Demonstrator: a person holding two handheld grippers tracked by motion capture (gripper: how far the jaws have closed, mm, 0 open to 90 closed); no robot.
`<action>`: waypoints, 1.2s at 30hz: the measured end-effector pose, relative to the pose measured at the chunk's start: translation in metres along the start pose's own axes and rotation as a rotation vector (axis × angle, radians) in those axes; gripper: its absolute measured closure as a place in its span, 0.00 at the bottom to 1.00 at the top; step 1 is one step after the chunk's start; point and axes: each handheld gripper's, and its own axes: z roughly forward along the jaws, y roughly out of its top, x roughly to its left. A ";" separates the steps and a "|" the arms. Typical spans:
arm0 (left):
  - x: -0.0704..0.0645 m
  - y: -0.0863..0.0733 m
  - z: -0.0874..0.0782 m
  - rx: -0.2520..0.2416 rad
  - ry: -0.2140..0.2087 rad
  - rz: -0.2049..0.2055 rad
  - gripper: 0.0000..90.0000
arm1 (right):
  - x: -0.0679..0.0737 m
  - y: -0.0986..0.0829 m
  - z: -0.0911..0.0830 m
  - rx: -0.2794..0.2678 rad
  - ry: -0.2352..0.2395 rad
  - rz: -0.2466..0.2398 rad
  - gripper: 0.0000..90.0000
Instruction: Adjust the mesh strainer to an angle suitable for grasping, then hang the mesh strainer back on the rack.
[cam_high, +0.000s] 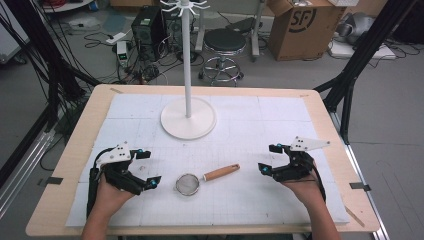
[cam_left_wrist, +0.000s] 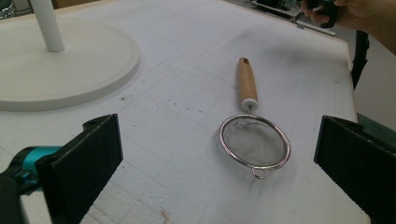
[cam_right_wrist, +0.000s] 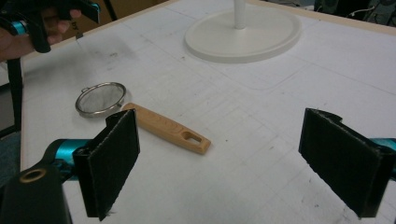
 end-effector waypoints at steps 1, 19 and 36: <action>0.000 0.000 0.000 -0.002 0.003 0.002 0.02 | 0.000 -0.001 0.000 0.001 -0.001 0.002 0.13; -0.006 0.010 0.011 0.020 -0.009 0.024 0.02 | -0.006 -0.003 -0.004 0.012 -0.043 0.014 0.12; -0.022 0.031 0.071 0.177 -0.058 0.062 0.02 | -0.005 -0.002 -0.006 0.011 -0.058 0.003 0.12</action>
